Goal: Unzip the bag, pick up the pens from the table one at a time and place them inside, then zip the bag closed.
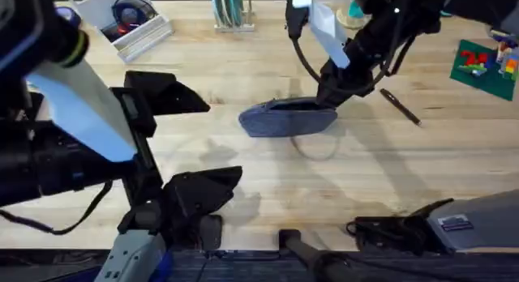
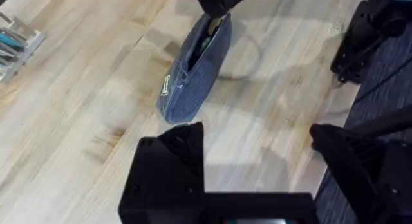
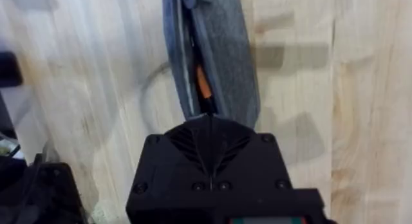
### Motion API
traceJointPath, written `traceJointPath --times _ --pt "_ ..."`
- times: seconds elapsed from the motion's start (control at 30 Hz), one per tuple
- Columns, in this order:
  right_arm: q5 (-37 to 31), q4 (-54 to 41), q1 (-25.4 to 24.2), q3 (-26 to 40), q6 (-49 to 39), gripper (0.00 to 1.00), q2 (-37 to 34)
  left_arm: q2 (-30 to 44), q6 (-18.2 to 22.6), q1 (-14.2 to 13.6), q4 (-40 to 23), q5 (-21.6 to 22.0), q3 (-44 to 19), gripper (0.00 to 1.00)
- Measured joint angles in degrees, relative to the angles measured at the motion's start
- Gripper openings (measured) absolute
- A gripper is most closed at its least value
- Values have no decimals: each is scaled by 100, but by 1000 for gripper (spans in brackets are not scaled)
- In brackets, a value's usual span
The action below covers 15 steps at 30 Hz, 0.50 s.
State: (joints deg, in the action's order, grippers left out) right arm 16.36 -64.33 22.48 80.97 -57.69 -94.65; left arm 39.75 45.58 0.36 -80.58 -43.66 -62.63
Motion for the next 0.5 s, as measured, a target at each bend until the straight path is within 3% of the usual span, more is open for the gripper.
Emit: traceJointPath --times 0.5 --pt "0 -40 24 2 -2 30 -136 0 0 0 0 0 0 995"
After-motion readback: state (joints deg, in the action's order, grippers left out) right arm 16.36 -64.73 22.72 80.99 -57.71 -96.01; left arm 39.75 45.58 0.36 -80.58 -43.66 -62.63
